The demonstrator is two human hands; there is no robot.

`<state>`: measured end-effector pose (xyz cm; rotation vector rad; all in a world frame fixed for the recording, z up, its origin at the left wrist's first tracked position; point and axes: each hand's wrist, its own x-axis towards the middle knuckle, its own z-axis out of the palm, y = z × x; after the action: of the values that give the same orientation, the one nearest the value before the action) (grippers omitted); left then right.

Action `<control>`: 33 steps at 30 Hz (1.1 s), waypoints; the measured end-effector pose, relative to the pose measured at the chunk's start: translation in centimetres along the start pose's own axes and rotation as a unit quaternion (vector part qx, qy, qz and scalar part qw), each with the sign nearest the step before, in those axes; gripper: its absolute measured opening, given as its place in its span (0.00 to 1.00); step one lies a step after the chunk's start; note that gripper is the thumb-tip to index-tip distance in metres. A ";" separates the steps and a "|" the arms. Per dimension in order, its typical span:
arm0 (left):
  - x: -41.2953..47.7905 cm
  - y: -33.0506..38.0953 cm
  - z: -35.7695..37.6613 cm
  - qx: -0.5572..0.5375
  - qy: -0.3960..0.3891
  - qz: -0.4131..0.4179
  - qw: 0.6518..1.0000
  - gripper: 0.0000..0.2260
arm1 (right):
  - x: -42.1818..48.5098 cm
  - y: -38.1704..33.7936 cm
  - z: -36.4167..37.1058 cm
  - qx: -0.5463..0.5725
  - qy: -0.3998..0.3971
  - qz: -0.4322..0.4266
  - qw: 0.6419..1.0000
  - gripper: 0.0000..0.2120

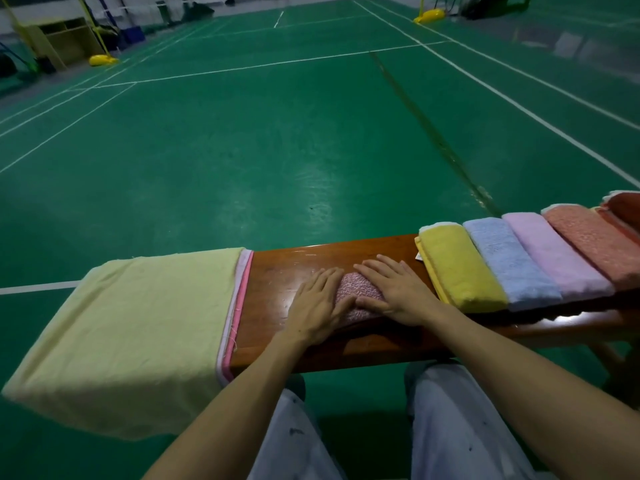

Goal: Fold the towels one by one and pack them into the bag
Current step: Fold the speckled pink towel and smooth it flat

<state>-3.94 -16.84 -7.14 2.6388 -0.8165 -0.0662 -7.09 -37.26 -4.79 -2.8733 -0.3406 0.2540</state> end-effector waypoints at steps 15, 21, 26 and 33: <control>-0.8 -2.8 -1.7 -0.081 -0.092 -0.078 0.989 0.49 | -1.0 2.0 -0.9 0.277 -0.062 0.068 0.956 0.36; -0.9 -2.9 -2.8 -0.255 -0.118 -0.110 0.953 0.41 | -2.2 2.3 -0.9 0.301 -0.018 0.060 0.951 0.34; -2.1 -2.3 -3.5 -0.367 -0.069 -0.106 0.921 0.30 | -2.7 2.4 -0.9 0.328 0.043 0.025 0.943 0.34; -2.7 -1.0 -5.4 -0.531 0.009 -0.111 0.840 0.34 | -3.3 1.9 -2.5 0.414 0.070 -0.042 0.906 0.32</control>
<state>-4.78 -12.74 -2.66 1.6337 -0.2857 -0.4227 -9.40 -40.39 -2.42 -2.0152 -0.2457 0.1267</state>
